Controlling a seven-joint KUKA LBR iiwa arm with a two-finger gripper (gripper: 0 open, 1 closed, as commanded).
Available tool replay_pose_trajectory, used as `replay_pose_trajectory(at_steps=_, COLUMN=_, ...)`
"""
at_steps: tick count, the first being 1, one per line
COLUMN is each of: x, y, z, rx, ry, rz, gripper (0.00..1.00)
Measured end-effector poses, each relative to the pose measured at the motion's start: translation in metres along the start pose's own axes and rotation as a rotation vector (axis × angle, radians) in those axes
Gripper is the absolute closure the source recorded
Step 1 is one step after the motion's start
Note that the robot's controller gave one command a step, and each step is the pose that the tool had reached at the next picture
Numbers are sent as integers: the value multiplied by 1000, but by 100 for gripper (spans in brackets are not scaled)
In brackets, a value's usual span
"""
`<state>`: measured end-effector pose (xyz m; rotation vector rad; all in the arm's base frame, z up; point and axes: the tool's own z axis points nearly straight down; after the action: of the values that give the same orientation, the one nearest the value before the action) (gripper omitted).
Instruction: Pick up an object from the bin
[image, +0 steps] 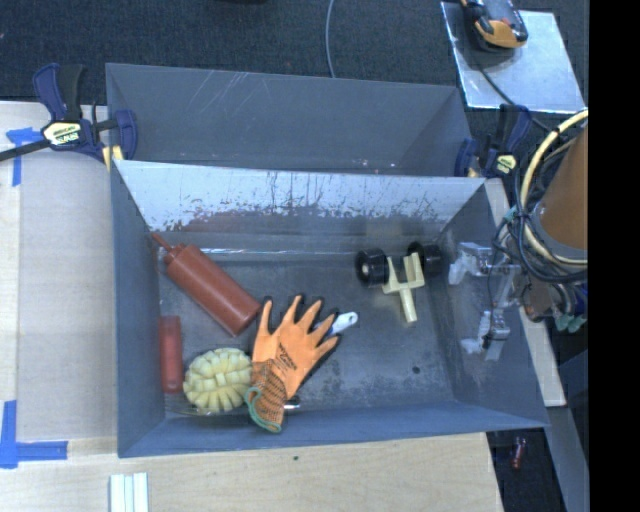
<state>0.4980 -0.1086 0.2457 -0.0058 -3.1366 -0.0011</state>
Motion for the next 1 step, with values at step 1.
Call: replay_pose_trajectory(at_steps=1, x=-2, y=1, z=-4, rx=2, ry=-9, rz=-4, gripper=0)
